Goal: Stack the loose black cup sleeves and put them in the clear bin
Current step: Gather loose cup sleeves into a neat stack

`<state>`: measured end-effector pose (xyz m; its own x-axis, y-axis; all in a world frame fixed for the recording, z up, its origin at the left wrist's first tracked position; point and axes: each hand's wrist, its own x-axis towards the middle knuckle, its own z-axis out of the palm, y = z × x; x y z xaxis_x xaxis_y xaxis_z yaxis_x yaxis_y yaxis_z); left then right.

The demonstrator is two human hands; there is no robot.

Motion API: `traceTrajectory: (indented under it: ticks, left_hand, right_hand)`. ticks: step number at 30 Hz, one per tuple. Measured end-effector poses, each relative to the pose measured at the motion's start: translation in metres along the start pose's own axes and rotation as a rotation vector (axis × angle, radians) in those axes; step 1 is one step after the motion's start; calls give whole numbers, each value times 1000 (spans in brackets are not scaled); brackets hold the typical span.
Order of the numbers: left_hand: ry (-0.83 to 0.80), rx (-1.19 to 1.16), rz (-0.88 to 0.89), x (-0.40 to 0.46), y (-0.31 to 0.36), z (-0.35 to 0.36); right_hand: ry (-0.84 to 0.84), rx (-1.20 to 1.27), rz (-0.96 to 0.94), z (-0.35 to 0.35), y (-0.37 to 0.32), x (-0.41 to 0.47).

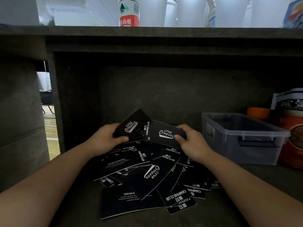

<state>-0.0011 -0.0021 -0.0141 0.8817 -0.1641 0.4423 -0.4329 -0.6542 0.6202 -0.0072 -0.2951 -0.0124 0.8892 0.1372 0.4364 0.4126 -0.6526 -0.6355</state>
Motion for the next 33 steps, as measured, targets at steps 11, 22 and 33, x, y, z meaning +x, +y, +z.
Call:
traceTrajectory:
  ticks: [11, 22, 33]
  left_hand:
    - [111, -185, 43, -3, 8, -2]
    - [92, -161, 67, -2, 13, 0]
    - [107, -96, 132, -2, 17, 5]
  right_hand:
    - [-8, -23, -31, 0, 1, 1]
    - [-37, -37, -54, 0, 0, 2]
    - [-59, 27, -57, 0, -4, -3]
